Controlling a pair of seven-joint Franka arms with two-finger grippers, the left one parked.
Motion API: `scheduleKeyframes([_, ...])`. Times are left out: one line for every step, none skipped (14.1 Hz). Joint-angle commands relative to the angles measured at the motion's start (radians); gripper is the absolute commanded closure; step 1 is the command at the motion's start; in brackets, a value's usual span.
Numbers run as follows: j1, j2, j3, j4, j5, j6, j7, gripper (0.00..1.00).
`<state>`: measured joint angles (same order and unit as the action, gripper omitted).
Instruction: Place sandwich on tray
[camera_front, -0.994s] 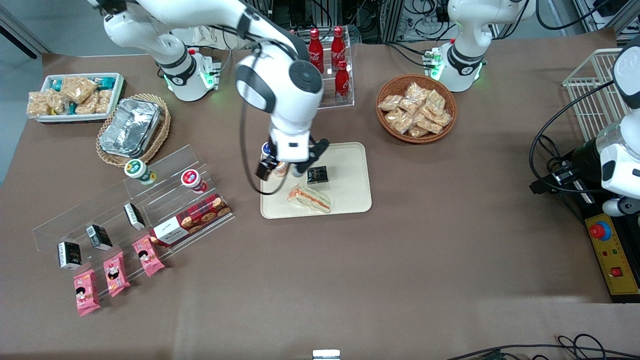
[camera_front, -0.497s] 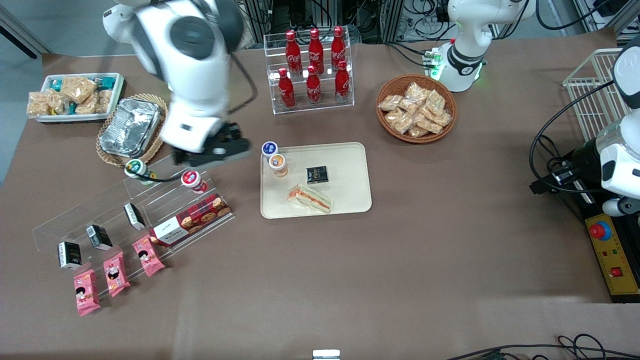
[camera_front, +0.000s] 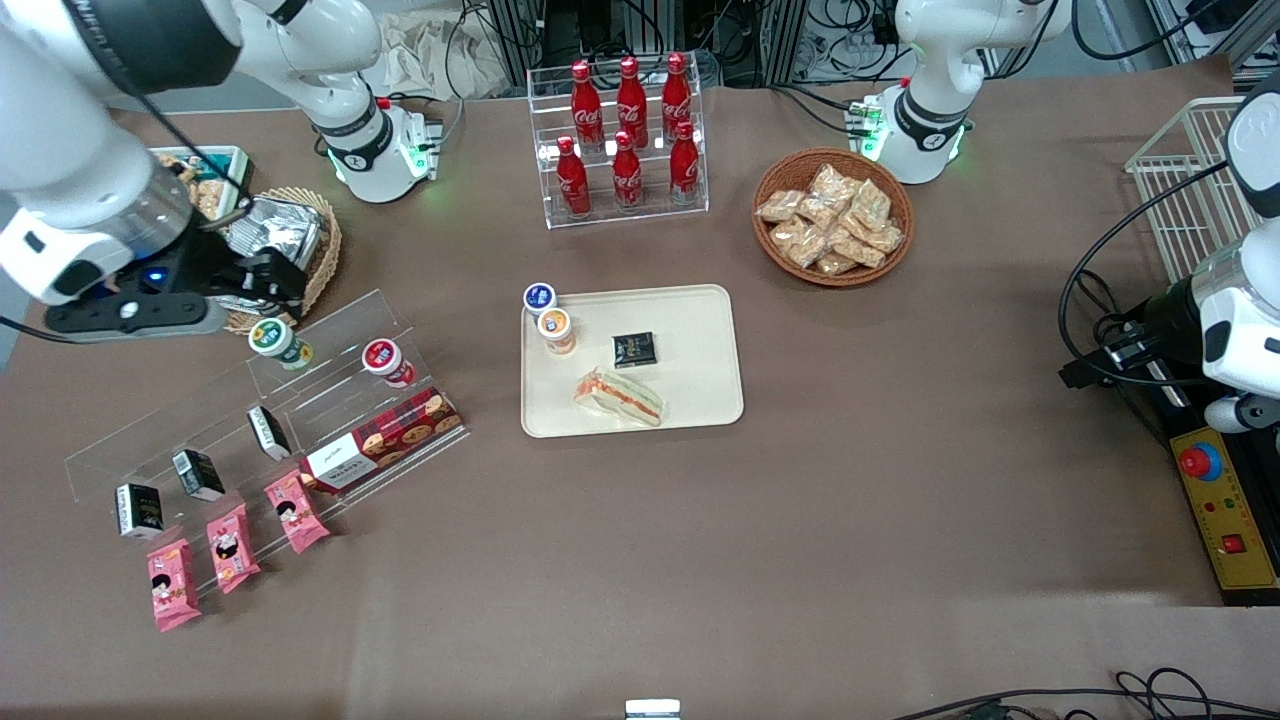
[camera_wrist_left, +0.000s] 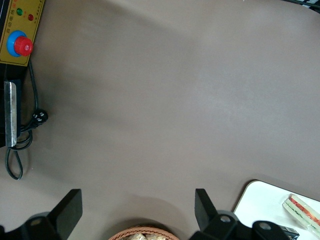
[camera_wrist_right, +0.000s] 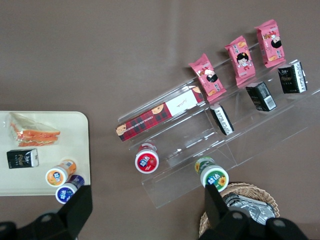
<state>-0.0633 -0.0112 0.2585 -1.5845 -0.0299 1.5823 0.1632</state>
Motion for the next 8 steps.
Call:
scheduleKeyframes([-0.101,-0.042,0.008,-0.034,0.065,-0.001,-0.083,0.01])
scheduleKeyframes([-0.115,-0.046,-0.008,-0.034,0.074,-0.001,-0.126,0.0])
scheduleKeyframes([-0.109,-0.05,-0.057,-0.035,0.074,-0.005,-0.146,0.01])
scheduleKeyframes([-0.09,-0.053,-0.099,-0.032,0.074,-0.022,-0.148,0.01])
scheduleKeyframes([-0.066,-0.056,-0.155,-0.029,0.073,-0.04,-0.149,0.01])
scheduleKeyframes([-0.041,-0.058,-0.206,-0.023,0.071,-0.057,-0.149,0.0])
scheduleKeyframes([-0.014,-0.059,-0.252,-0.022,0.067,-0.065,-0.149,0.0])
scheduleKeyframes([0.009,-0.061,-0.293,-0.022,0.067,-0.076,-0.149,0.01])
